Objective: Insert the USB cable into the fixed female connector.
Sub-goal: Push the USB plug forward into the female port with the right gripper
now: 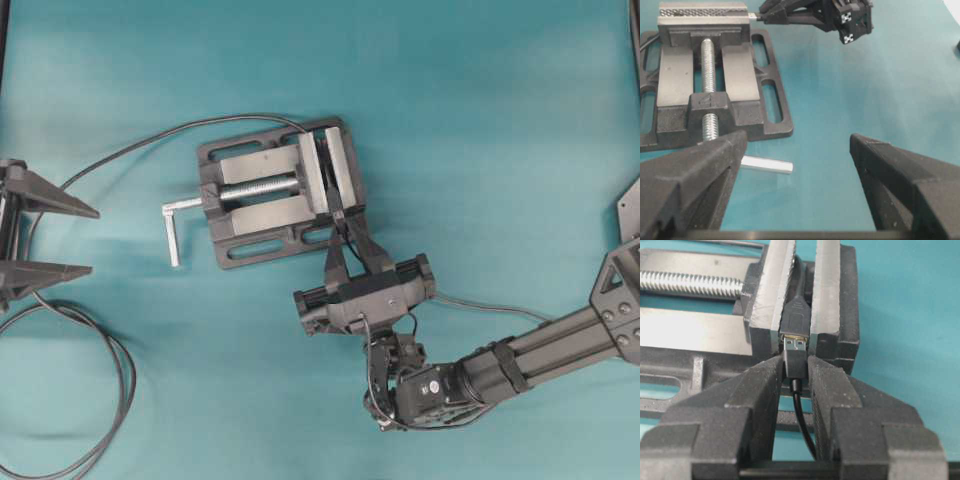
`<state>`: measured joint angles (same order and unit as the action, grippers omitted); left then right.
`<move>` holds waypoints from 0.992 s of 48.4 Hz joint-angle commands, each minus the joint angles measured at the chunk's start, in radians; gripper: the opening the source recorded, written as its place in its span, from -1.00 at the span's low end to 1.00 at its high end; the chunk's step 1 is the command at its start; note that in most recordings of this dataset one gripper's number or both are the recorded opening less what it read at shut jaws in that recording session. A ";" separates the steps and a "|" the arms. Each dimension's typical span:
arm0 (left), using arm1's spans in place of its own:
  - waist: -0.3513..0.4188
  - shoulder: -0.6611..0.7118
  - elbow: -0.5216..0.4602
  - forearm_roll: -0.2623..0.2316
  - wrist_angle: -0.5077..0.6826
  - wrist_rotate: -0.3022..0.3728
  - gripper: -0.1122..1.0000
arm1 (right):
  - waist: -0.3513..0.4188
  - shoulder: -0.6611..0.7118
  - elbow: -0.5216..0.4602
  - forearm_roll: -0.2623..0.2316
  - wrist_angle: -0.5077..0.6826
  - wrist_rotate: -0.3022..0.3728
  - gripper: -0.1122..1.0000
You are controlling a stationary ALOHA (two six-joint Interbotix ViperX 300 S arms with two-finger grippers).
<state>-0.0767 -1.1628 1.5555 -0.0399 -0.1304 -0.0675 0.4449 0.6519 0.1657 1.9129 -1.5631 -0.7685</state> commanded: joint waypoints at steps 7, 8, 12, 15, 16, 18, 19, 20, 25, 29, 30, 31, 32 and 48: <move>0.014 0.014 -0.011 0.003 -0.011 0.012 1.00 | -0.028 -0.020 -0.018 -0.005 -0.011 0.003 -0.41; 0.015 0.015 -0.009 0.003 -0.011 0.012 1.00 | -0.029 -0.020 -0.018 -0.005 -0.011 0.003 -0.41; 0.015 0.014 -0.011 0.003 -0.011 0.012 1.00 | -0.035 -0.020 -0.018 -0.005 -0.011 0.003 -0.41; 0.015 0.014 -0.009 0.002 -0.012 0.012 1.00 | -0.038 -0.020 -0.018 -0.006 -0.011 0.003 -0.41; 0.017 0.014 -0.009 0.003 -0.014 0.012 1.00 | -0.040 -0.020 -0.018 -0.005 -0.011 0.003 -0.41; 0.017 0.014 -0.009 0.002 -0.012 0.012 1.00 | -0.041 -0.020 -0.018 -0.006 -0.011 0.003 -0.41; 0.017 0.014 -0.009 0.003 -0.012 0.012 1.00 | -0.044 -0.020 -0.018 -0.006 -0.011 0.003 -0.41; 0.017 0.014 -0.009 0.003 -0.012 0.012 1.00 | -0.044 -0.020 -0.018 -0.006 -0.011 0.003 -0.41; 0.017 0.015 -0.009 0.003 -0.012 0.012 1.00 | -0.055 -0.018 -0.018 -0.006 -0.011 0.003 -0.41; 0.017 0.014 -0.009 0.002 -0.012 0.012 1.00 | -0.061 -0.015 -0.018 -0.006 -0.009 0.006 -0.41; 0.017 0.015 -0.008 0.002 -0.012 0.012 1.00 | -0.063 -0.014 -0.018 -0.006 -0.009 0.006 -0.41; 0.017 0.014 -0.008 0.002 -0.012 0.012 1.00 | -0.066 -0.012 -0.018 -0.006 -0.009 0.008 -0.41; 0.017 0.015 -0.009 0.003 -0.012 0.012 1.00 | -0.066 -0.012 -0.020 -0.006 -0.009 0.009 -0.41; 0.017 0.014 -0.009 0.003 -0.014 0.012 1.00 | -0.101 0.020 -0.048 -0.025 -0.014 0.025 -0.41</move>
<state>-0.0629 -1.1628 1.5570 -0.0399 -0.1335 -0.0660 0.4203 0.6796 0.1335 1.9037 -1.5693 -0.7470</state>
